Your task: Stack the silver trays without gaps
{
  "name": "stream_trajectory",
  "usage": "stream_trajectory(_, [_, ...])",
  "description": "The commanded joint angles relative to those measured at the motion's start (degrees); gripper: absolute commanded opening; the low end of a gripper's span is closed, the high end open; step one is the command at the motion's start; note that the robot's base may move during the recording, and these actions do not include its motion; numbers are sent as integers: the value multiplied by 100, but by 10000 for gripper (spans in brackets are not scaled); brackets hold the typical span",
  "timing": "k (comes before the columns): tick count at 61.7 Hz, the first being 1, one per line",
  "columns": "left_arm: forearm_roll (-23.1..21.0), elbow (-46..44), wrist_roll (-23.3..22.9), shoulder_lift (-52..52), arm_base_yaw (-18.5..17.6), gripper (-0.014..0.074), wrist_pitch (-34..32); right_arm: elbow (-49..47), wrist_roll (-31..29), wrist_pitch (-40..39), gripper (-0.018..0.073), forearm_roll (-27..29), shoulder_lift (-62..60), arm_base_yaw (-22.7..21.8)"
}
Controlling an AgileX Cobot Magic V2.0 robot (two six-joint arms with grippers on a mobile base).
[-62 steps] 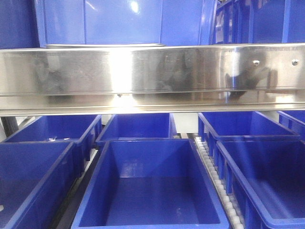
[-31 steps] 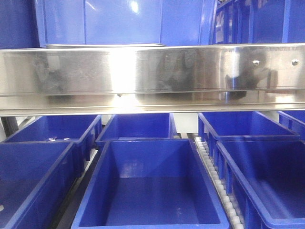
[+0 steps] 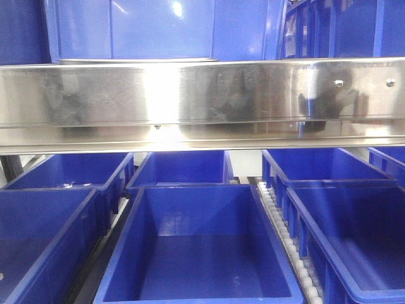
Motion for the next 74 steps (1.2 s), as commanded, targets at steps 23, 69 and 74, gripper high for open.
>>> stream_trajectory(23, [0, -14, -8, -29, -36, 4, -107, -6, -44, -139, -78, 21, -49, -173])
stream_trajectory(69, [0, -14, -8, -29, -36, 4, -107, -6, -44, -139, -78, 21, -49, -173])
stream_trajectory(74, [0, -14, -8, -29, -36, 4, -107, -6, -44, -139, -78, 21, -49, -173])
